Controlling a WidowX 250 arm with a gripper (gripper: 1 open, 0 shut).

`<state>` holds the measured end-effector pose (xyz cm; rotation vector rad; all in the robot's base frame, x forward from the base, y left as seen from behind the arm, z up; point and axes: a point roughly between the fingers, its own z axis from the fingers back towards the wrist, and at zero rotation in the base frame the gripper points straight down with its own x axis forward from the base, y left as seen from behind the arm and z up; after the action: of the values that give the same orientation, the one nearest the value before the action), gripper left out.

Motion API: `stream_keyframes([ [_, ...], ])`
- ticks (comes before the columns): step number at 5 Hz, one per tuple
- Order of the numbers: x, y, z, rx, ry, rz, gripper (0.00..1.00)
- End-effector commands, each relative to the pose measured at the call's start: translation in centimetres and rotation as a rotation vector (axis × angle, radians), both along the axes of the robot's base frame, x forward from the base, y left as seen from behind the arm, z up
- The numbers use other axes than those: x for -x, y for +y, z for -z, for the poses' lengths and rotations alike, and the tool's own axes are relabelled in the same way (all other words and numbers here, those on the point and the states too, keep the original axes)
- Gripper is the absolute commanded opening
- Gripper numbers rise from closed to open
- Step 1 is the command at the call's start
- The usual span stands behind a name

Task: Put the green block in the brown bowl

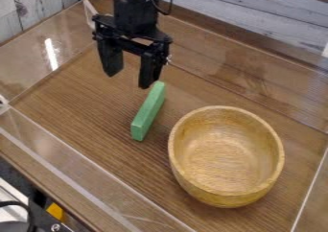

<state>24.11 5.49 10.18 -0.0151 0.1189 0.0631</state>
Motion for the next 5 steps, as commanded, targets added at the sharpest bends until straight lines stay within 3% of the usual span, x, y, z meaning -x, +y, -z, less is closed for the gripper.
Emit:
stream_keyframes([
  [1, 0.0, -0.2, -1.6, -0.008, -0.054, -0.019, 1.0],
  [2, 0.5, -1.4, -1.4, -0.009, -0.054, -0.156, 1.0],
  [3, 0.8, -2.4, -1.0, -0.013, -0.054, -0.28, 0.0],
  [4, 0.7, -3.0, -1.1, -0.023, -0.06, -0.302, 1.0],
  [5, 0.7, -3.4, -1.2, -0.036, -0.059, -0.316, 1.0],
])
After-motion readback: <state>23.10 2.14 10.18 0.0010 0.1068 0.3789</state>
